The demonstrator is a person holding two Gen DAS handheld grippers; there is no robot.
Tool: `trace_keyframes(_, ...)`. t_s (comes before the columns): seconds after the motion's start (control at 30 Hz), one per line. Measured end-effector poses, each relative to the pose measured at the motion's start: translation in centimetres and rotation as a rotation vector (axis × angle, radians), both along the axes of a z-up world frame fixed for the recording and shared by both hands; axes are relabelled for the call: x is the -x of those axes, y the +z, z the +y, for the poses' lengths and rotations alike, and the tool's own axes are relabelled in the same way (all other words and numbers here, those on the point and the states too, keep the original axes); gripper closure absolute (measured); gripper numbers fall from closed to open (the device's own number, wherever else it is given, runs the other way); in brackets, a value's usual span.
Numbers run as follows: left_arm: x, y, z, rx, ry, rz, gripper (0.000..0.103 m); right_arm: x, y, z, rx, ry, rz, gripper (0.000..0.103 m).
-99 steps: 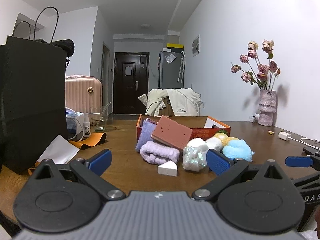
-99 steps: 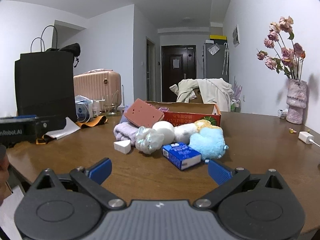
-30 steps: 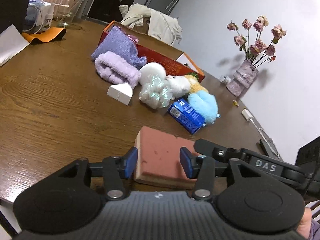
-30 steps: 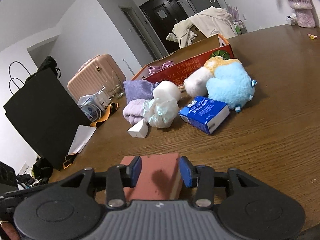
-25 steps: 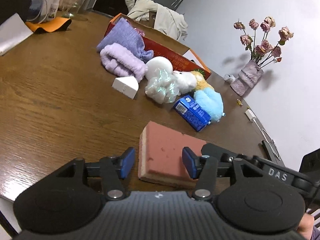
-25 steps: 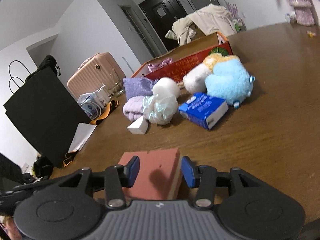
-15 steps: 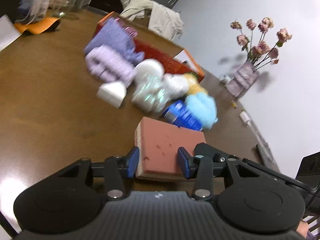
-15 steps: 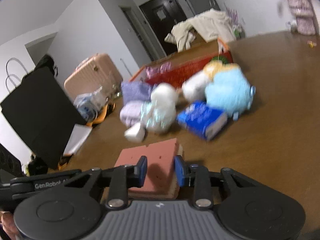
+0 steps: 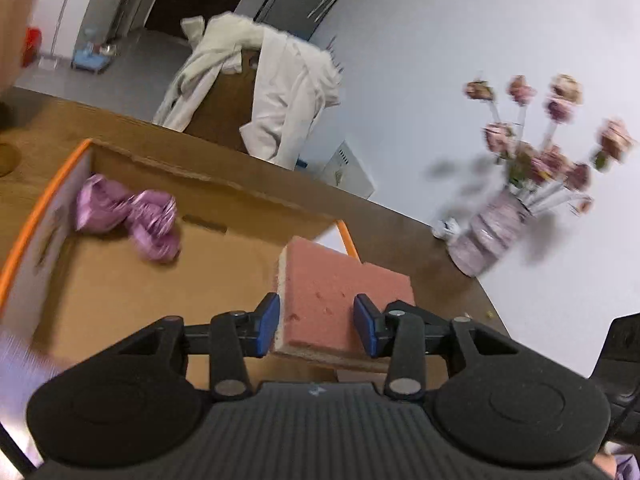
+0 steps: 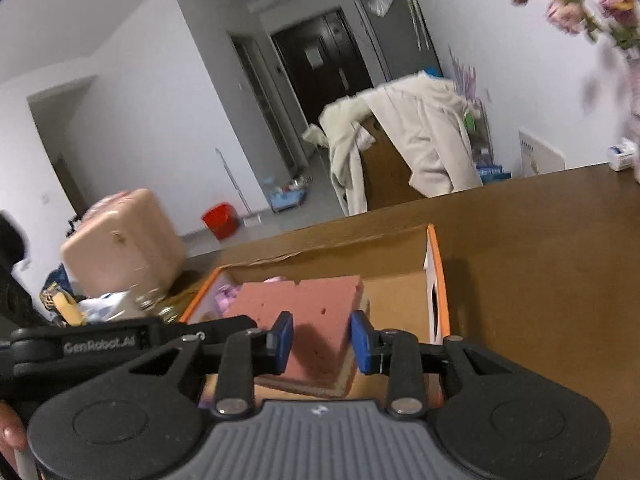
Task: Organize soft objects
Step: 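Carry the pink sponge into the box and open both grippers, then withdraw both grippers from the box back toward the pile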
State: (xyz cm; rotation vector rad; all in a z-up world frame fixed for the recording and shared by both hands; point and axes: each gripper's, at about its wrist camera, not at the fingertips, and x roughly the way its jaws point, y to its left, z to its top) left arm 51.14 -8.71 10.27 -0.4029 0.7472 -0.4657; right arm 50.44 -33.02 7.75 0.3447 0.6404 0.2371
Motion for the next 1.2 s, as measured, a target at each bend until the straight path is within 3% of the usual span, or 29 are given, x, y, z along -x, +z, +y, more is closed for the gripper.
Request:
trace_keyframes(0.13, -7.8, -1.6, -2.3, -0.032, -0.032, 0.087, 0.062, -8.3, -1.8, -1.1, 0.005, -0.064, 0.094, 0.071)
trace_keyframes(0.27, -12.8, -4.3, -3.2, -0.047, -0.004, 0.17, 0.063, -13.4, -4.3, -0.4, 0.073, -0.079, 0.17, 0.072)
trace_keyframes(0.4, -15.3, -6.4, -3.0, -0.036, 0.015, 0.209, 0.062, -15.4, -6.1, 0.4, 0.113, -0.064, 0.193, 0.072)
trace_keyframes(0.57, -14.9, -6.3, -2.6, -0.061, 0.01, 0.16, 0.061, -15.5, -6.0, 1.5, 0.2, -0.054, 0.161, 0.073)
trace_keyframes(0.63, -14.1, -5.7, -2.2, -0.064, -0.003, 0.145, 0.054, -14.2, -5.3, 1.7, 0.203, -0.046, 0.152, 0.073)
trace_keyframes(0.8, -11.0, -2.1, -1.1, -0.11, -0.009, 0.068, 0.048, -11.4, -2.2, 1.3, 0.211, -0.034, 0.114, 0.071)
trace_keyframes(1.0, -3.5, 3.0, 1.8, -0.239, 0.019, -0.087, 0.025, -4.8, 3.3, 0.6, 0.258, -0.01, 0.025, 0.051)
trace_keyframes(1.07, -0.1, 4.5, 2.9, -0.311, 0.063, -0.154, 0.022, -2.1, 4.9, 0.4, 0.278, -0.003, -0.014, 0.039)
trace_keyframes(1.2, 7.5, 6.4, 5.5, -0.402, 0.117, -0.299, 0.013, 4.0, 7.4, 0.4, 0.318, 0.007, -0.091, 0.031)
